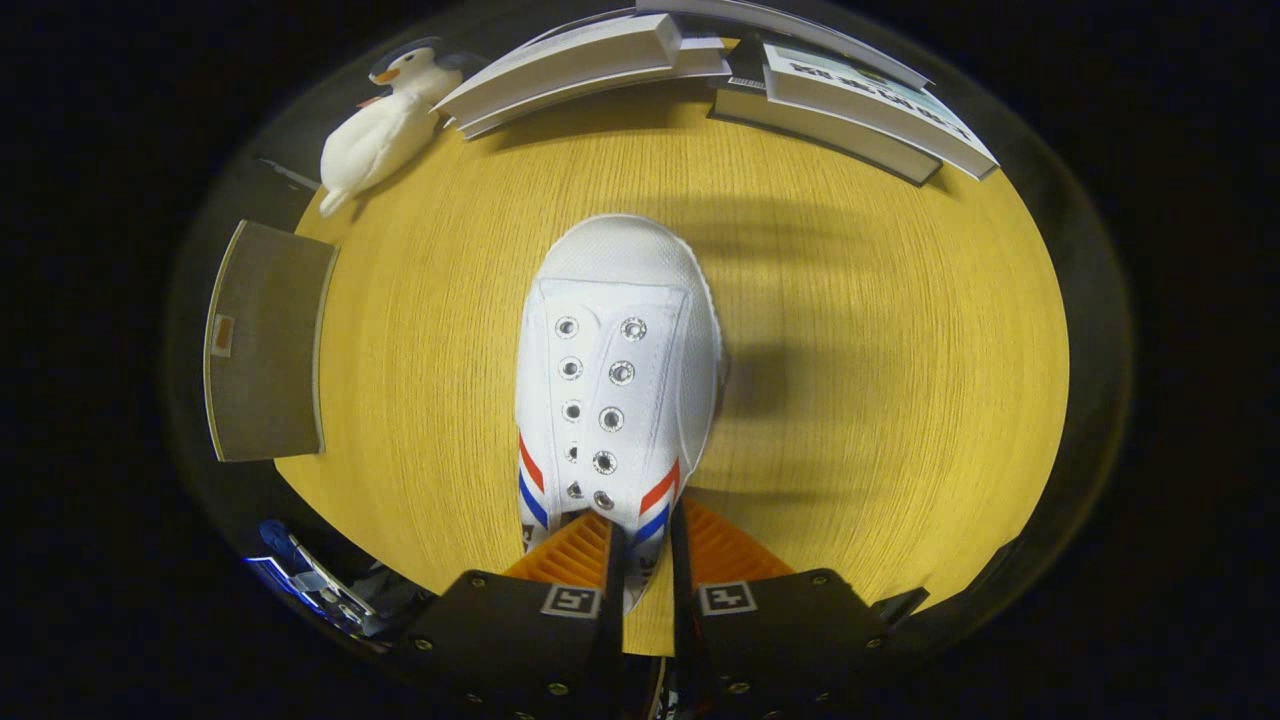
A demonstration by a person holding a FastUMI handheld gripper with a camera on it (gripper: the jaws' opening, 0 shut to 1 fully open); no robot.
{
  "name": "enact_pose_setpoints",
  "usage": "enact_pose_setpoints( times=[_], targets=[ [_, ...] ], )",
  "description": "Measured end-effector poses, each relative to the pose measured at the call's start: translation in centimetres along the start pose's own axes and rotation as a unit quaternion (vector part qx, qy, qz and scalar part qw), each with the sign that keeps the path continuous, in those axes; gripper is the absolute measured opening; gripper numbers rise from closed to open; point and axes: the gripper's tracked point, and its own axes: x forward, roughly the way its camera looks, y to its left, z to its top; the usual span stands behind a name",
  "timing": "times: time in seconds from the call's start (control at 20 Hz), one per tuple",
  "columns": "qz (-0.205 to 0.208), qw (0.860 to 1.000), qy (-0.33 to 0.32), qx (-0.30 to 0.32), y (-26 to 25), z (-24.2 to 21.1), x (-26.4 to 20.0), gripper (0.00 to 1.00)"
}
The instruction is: Open the storage box then place both shoes into the box .Put the left shoe in first, then the right shoe, with the right side of both shoes facing outward in a uniform manner.
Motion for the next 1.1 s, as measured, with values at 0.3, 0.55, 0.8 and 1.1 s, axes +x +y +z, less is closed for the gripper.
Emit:
enact_pose_setpoints(
  times=[0.3, 0.55, 0.8, 1.1],
  targets=[
    [0.012, 1.0, 0.009, 0.018, 0.1, -1.2, -1.4, 0.01],
    [0.025, 0.999, 0.0, 0.022, 1.3, -1.0, -4.0, 0.01],
    [0.045, 0.999, -0.025, 0.008, 4.1, -0.1, -7.4, 0.01],
    [0.062, 0.996, -0.043, -0.038, 9.3, 0.9, -11.2, 0.01]
  ],
)
